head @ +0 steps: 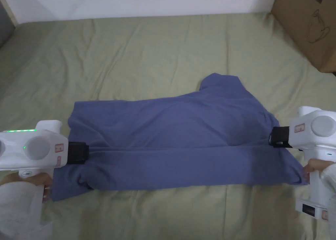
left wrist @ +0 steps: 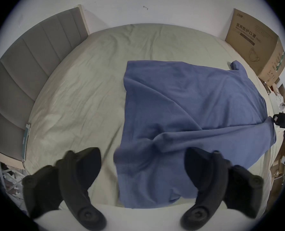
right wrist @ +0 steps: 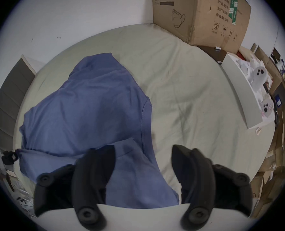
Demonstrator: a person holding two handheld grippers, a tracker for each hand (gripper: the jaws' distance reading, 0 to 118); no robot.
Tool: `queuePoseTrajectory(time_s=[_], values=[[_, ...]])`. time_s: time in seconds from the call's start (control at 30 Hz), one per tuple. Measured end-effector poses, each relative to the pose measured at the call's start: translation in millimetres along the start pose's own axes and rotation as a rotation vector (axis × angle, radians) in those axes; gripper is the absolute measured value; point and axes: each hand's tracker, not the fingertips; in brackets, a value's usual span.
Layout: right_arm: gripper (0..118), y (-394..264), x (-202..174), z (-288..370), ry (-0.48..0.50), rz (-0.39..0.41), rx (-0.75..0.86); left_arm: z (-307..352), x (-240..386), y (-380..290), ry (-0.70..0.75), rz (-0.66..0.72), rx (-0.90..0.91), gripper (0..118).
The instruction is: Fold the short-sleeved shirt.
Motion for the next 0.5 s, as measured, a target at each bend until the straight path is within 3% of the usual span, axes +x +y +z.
queuePoseTrajectory(time_s=[0.13,0.17,0.2,0.23,0.27,0.3,0.33,0.4,0.43,0.5], values=[[75,-17,7,35,0.042,0.024,0.076,27,-18,-23,-0.014,0.032,0.030,101],[73,-25,9,46,0.046,0.032,0.100,35,-25,-32,-0.022,0.057,0.046,93],[71,-33,9,55,0.052,0.036,0.120,43,-30,-44,-0.037,0.084,0.065,76],[63,-42,11,64,0.055,0.039,0.123,51,-32,-56,-0.051,0.101,0.067,38],[49,-54,11,72,0.051,0.045,0.119,56,-35,-69,-0.050,0.111,0.063,15],[28,-66,10,78,0.028,0.053,0.119,61,-36,-84,-0.052,0.113,0.064,6],[0,-76,9,82,-0.014,0.059,0.117,65,-34,-98,-0.047,0.114,0.068,2],[0,-96,12,83,-0.027,-0.003,0.119,71,-31,-122,-0.033,0.118,0.068,0],[0,-105,15,83,0.043,-0.020,0.059,70,-32,-130,-0.041,0.131,0.055,0],[0,-118,14,82,0.077,-0.058,0.047,69,-31,-139,-0.089,0.167,0.050,0]])
